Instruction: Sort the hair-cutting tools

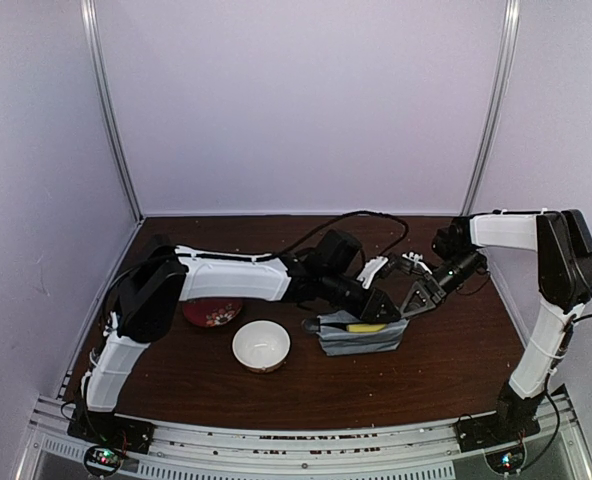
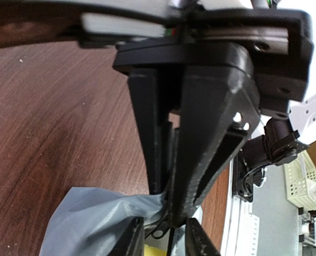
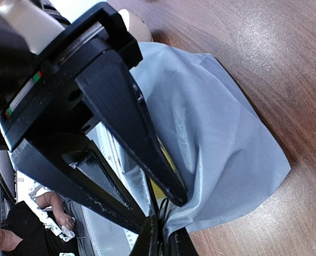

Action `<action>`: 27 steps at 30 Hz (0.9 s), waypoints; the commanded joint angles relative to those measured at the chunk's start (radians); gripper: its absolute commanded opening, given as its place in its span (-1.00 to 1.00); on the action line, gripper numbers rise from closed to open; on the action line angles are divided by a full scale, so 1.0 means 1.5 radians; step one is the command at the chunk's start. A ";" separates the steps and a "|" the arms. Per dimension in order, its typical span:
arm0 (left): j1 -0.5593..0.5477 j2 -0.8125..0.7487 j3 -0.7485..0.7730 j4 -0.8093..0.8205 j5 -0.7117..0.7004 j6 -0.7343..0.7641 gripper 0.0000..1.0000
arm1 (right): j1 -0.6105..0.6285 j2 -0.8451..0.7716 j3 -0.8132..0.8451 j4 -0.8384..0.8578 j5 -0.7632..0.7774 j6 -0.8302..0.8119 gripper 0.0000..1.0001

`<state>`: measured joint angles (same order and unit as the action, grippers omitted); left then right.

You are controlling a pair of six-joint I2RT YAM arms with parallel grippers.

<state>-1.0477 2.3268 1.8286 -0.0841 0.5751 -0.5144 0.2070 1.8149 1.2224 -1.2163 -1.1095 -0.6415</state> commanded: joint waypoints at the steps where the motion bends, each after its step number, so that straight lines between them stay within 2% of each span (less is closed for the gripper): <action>1: -0.007 0.006 0.008 -0.033 -0.050 0.052 -0.53 | 0.004 -0.002 0.022 -0.025 -0.043 -0.020 -0.95; 5: -0.014 0.010 0.016 -0.029 -0.054 0.067 -0.55 | 0.004 -0.001 0.022 -0.025 -0.044 -0.019 -0.95; 14: -0.019 0.009 0.023 -0.048 -0.076 0.077 -1.00 | 0.002 -0.003 0.022 -0.024 -0.044 -0.016 -0.91; 20: -0.012 -0.040 -0.036 -0.020 -0.079 0.081 -1.00 | -0.006 -0.003 0.026 -0.039 -0.045 -0.025 -0.55; 27: -0.007 -0.055 -0.049 -0.015 -0.078 0.081 -1.00 | -0.011 -0.004 0.026 -0.042 -0.043 -0.029 -0.50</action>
<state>-1.0679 2.2963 1.7664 -0.1295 0.4786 -0.4095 0.1959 1.8183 1.2411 -1.2549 -1.1385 -0.6678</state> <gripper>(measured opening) 0.002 0.250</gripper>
